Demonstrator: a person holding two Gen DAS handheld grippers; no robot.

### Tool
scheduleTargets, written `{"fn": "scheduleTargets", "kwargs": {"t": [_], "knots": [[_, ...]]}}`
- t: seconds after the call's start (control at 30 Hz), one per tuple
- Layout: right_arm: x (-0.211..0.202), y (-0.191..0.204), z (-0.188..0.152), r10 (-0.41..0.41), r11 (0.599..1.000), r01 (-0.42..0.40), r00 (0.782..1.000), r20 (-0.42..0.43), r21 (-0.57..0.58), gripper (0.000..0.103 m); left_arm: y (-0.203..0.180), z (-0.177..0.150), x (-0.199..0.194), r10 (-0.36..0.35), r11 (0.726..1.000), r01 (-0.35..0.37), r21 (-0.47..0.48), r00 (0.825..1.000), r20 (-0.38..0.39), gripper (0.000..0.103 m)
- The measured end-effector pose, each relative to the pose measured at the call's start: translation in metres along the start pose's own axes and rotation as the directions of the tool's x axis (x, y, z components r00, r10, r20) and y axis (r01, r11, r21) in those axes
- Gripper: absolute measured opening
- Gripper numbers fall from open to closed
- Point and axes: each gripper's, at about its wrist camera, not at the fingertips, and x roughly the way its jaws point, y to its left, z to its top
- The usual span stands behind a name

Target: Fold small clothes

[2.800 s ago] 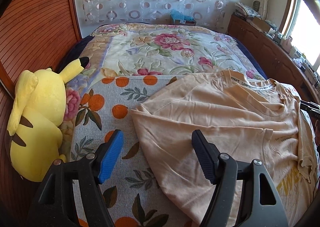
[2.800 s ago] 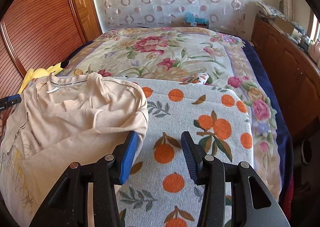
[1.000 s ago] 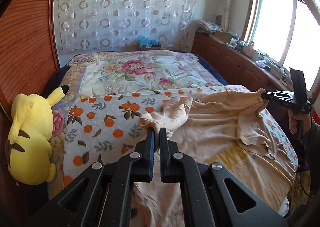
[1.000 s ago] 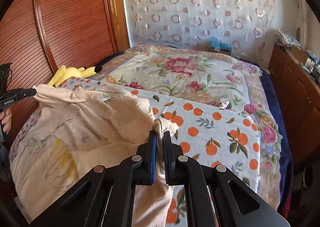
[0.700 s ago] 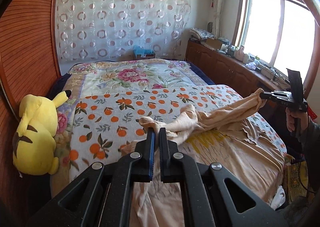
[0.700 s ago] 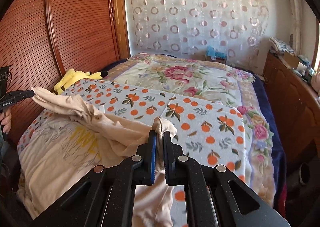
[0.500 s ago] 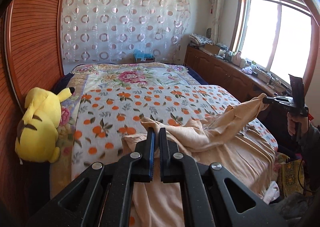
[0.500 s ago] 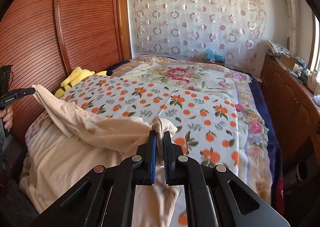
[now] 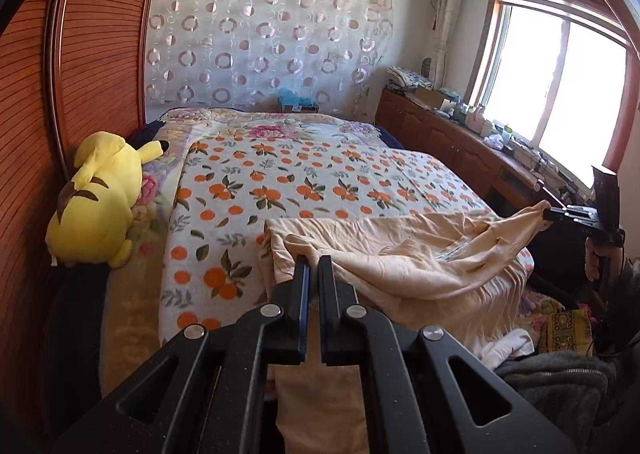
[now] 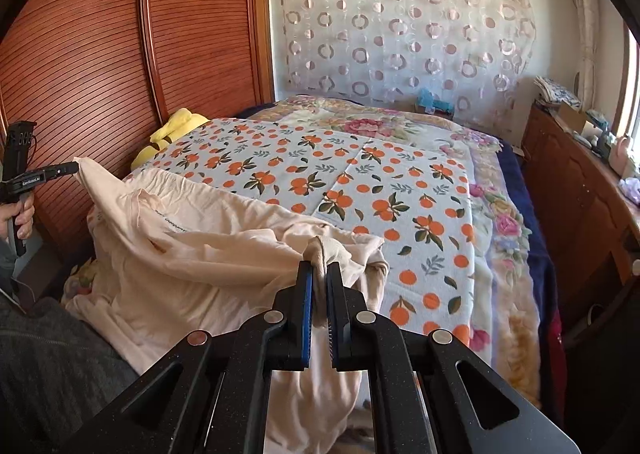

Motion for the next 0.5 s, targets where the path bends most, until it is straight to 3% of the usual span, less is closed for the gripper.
{"fn": "scheduleTargets", "kwargs": {"t": [0.13,0.33,0.5], "knots": [[-0.012,0.006,-0.013,0.003,1.0,-0.003,1.0,-0.031,0.008,0.006,-0.002,-0.011,0.005,0.02,0.999,-0.019,0.029,0.999,-0.049,0.005],[0.01,0.008,-0.037,0.03,0.998,-0.023,0.992,-0.122,0.061,0.006,-0.002,-0.026,0.016,0.039,0.998,-0.034,0.045,0.994,-0.102,0.005],[0.02,0.005,-0.036,0.041,0.997,-0.03,0.987,-0.155,0.073,0.006,-0.002,-0.029,0.018,0.049,0.998,-0.043,0.052,0.992,-0.119,0.005]]}}
